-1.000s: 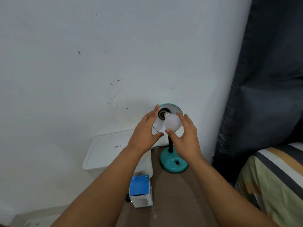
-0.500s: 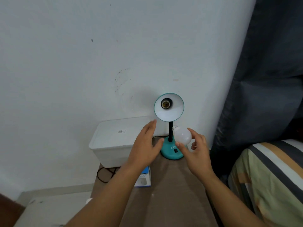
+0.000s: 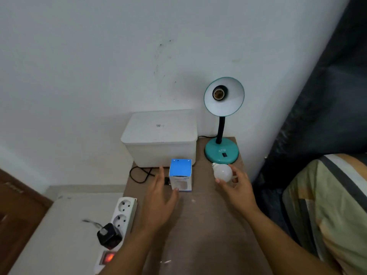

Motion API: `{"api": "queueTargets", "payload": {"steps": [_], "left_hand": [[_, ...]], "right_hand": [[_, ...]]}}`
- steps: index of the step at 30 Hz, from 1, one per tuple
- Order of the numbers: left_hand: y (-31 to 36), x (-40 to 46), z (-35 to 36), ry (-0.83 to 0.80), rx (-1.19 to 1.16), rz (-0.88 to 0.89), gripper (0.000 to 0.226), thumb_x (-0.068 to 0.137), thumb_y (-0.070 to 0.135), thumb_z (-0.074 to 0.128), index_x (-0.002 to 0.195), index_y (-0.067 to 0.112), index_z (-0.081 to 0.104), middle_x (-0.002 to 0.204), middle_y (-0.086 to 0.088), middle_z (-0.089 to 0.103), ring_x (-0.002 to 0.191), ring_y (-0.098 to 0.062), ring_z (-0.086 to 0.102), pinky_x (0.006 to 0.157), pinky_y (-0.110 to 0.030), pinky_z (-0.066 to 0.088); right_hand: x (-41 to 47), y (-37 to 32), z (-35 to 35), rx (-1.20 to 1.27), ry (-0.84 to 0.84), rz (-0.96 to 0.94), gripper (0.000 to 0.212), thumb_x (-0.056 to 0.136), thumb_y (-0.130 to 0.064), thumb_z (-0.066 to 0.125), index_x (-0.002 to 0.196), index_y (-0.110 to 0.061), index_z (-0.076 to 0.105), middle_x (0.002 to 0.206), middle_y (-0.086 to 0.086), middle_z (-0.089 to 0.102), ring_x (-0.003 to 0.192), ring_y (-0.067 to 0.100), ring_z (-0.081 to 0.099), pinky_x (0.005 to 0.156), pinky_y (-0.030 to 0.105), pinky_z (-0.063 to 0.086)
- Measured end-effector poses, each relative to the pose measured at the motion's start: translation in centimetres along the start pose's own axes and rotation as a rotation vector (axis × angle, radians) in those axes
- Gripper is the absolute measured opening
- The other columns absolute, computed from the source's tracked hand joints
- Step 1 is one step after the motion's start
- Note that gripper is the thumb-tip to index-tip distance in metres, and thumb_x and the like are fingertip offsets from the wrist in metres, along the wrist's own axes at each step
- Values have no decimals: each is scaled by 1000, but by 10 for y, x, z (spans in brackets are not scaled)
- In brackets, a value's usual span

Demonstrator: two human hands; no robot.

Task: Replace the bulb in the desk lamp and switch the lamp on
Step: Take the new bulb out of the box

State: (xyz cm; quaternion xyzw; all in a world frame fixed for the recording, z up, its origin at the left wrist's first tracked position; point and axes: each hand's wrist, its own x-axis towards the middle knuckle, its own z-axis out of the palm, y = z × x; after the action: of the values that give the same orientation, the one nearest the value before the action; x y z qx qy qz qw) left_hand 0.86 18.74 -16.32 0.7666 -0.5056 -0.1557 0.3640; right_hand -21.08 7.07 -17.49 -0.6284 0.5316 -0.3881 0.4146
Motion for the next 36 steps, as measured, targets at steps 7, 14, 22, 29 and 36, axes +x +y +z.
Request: {"api": "queueTargets", "payload": {"steps": [7, 14, 22, 29, 36], "left_hand": [[-31, -10, 13, -136, 140, -131, 86, 91, 48, 55, 158, 18, 10, 164, 3, 14, 150, -14, 14, 121, -30, 13], [-49, 2, 31, -176, 228, -120, 87, 92, 55, 49, 157, 13, 9, 165, -3, 9, 151, -17, 1, 117, -26, 1], [-59, 3, 39, -113, 268, -104, 89, 84, 61, 46, 155, 13, 21, 162, -4, 21, 151, -19, 10, 117, -26, 6], [-62, 1, 41, -94, 186, -109, 86, 84, 56, 54, 153, 13, 28, 159, -5, 31, 148, -21, 17, 117, -27, 12], [-36, 6, 45, 11, -96, -102, 85, 81, 38, 74, 152, 22, 31, 149, 6, 43, 138, -10, 36, 113, -33, 36]], "right_hand": [[8, 17, 25, -11, -66, 114, 58, 74, -28, 81, 125, -29, 54, 123, -6, 52, 104, 8, 55, 89, 30, 49], [30, 23, 46, -72, -104, 111, 62, 72, -29, 82, 127, -28, 53, 126, -6, 49, 103, 5, 53, 96, 33, 47], [31, 42, 58, -202, -89, 73, 66, 66, -50, 77, 125, -42, 48, 122, -18, 54, 113, 9, 51, 96, 43, 48], [25, 31, 47, -205, -90, 40, 66, 71, -49, 77, 129, -34, 48, 126, -10, 51, 115, 11, 50, 98, 43, 47], [26, -16, 44, -167, -161, -176, 32, 88, -24, 66, 120, -22, 62, 116, -10, 59, 104, 1, 55, 87, 24, 51]]}}
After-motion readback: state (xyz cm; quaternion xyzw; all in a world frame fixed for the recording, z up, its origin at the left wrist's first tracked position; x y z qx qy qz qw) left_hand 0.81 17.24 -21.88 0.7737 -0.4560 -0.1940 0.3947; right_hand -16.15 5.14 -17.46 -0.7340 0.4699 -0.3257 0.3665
